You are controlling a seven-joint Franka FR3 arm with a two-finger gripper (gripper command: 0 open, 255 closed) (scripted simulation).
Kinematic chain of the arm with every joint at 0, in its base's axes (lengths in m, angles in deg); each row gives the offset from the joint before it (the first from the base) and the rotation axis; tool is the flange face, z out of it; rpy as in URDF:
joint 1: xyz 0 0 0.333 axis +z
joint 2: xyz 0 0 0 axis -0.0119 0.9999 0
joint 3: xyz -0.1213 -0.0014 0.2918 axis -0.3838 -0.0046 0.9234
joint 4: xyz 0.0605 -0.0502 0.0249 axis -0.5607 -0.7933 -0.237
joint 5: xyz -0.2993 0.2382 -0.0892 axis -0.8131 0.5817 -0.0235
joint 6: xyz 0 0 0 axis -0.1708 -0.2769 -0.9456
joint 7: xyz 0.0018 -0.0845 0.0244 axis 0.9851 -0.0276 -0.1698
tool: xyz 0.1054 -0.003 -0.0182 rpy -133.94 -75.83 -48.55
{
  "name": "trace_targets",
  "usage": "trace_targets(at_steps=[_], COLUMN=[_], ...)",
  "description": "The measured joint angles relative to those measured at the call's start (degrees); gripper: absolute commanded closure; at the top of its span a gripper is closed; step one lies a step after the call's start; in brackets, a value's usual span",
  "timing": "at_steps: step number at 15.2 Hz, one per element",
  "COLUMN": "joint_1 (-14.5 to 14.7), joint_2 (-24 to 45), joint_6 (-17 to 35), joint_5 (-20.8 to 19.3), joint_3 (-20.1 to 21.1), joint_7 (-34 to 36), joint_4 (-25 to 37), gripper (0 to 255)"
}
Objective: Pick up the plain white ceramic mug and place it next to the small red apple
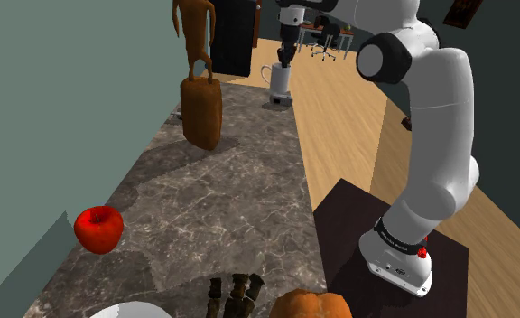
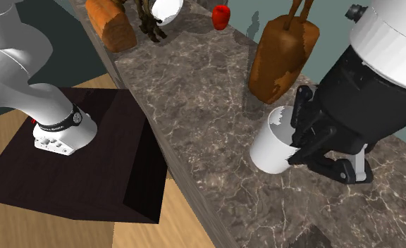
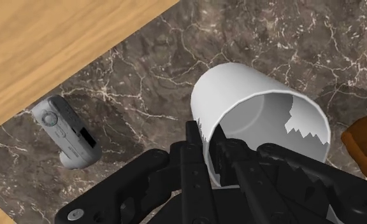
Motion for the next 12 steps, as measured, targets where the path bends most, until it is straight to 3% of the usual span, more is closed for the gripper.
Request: trace_targets(at_steps=[9, 12], joint_1=[10.0, 12.7], joint_2=[-11.6, -13.3], joint_6=[6.2, 6.9], joint_5=[-2.8, -3.3], joint_3=[2.0, 3.1], joint_7=[10.0, 13.7], joint_4=[-17.6, -19.9], gripper=[255, 255])
